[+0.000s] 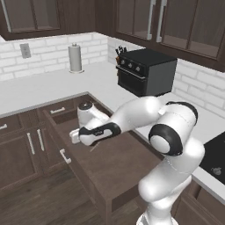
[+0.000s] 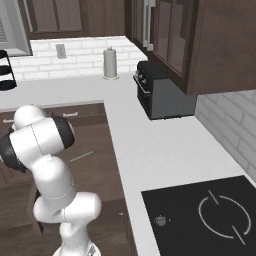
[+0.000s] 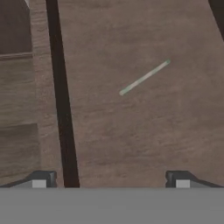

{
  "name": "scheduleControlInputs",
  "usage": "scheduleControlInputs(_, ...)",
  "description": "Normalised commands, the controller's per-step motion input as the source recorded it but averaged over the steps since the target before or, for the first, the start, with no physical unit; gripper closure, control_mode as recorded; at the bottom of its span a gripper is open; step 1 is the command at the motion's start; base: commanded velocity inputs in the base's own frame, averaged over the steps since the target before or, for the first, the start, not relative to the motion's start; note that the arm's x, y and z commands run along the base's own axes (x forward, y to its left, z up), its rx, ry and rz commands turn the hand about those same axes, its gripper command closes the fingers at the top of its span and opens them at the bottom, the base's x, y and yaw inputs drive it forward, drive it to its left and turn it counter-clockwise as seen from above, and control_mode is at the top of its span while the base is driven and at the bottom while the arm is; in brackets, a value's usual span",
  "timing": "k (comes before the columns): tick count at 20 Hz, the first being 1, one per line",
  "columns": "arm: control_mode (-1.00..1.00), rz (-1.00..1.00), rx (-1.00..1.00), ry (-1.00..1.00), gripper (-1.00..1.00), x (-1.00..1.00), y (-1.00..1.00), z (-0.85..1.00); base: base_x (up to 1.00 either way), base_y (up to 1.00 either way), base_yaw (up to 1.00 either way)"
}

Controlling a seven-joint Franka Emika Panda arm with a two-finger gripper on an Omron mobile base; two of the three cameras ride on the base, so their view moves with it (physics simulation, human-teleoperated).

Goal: Take a straw from the drawer in front and place it inside the glass cup on the dining counter.

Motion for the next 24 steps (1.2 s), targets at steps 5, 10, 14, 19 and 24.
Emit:
scheduleControlInputs(5, -1.0, -0.01, 0.08, 0.09, -1.0, 0.21, -0.29, -0.61, 0.0, 0.0, 0.0)
scheduleControlInputs(10, -1.0, 0.0, 0.04, 0.09, -1.0, 0.08, 0.0, -0.74, 0.0, 0.0, 0.0)
scheduleControlInputs(14, -1.0, 0.0, 0.04, 0.11, -1.0, 0.03, 0.1, -0.62, 0.0, 0.0, 0.0)
scheduleControlInputs(19, -1.0, 0.0, 0.05, 0.06, -1.0, -0.03, 0.38, -0.38, 0.0, 0.0, 0.0)
scheduleControlInputs(24, -1.0, 0.0, 0.02, 0.07, -1.0, -0.11, 0.8, -0.24, 0.0, 0.0, 0.0)
